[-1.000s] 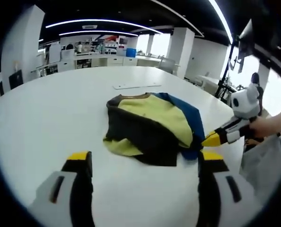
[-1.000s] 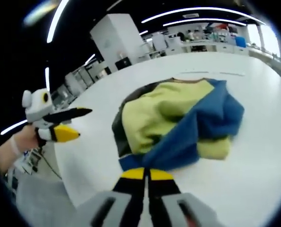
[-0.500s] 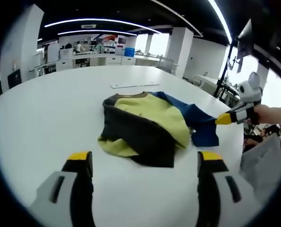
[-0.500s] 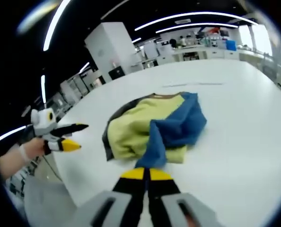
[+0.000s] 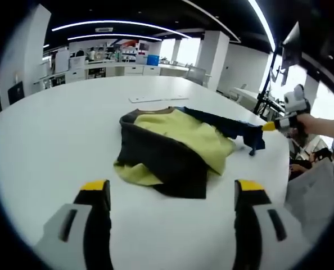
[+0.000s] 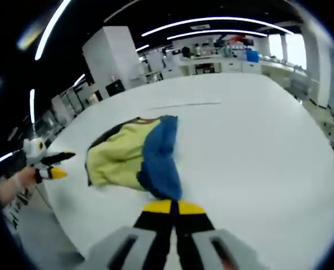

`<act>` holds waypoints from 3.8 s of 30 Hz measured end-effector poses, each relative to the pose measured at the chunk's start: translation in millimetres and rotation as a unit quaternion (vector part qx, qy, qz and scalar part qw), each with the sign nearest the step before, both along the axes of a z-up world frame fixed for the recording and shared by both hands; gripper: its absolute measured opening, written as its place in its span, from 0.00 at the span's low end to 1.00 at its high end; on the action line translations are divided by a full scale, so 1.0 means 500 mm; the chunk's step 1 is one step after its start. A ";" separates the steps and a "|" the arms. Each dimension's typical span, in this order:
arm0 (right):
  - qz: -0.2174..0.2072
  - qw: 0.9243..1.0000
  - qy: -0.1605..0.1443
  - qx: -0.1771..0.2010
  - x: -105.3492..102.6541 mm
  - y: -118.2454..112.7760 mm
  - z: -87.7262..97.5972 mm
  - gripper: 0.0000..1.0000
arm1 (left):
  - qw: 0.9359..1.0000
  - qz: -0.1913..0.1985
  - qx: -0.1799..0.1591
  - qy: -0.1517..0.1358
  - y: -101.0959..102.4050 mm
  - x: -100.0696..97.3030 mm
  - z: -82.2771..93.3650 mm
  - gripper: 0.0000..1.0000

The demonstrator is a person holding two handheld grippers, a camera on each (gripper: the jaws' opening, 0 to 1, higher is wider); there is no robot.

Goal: Fold the garment on the visible template until the final outline fits inside the template.

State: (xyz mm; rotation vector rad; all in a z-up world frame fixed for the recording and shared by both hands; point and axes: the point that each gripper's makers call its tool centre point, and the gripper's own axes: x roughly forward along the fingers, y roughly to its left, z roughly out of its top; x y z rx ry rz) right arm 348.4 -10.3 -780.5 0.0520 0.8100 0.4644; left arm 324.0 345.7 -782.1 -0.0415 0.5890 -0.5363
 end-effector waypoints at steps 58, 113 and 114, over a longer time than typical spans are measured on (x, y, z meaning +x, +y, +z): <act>-0.011 0.982 0.063 -0.178 0.244 -0.310 -0.090 0.00 | 0.999 0.040 -0.015 0.025 0.004 0.005 -0.041 0.86; -0.054 0.986 0.099 -0.123 0.121 -0.350 -0.129 0.11 | 0.998 0.048 -0.028 0.032 0.001 -0.019 -0.052 0.86; -0.054 0.986 0.100 -0.124 0.122 -0.351 -0.131 0.09 | 0.998 0.049 -0.029 0.032 0.000 -0.019 -0.052 0.86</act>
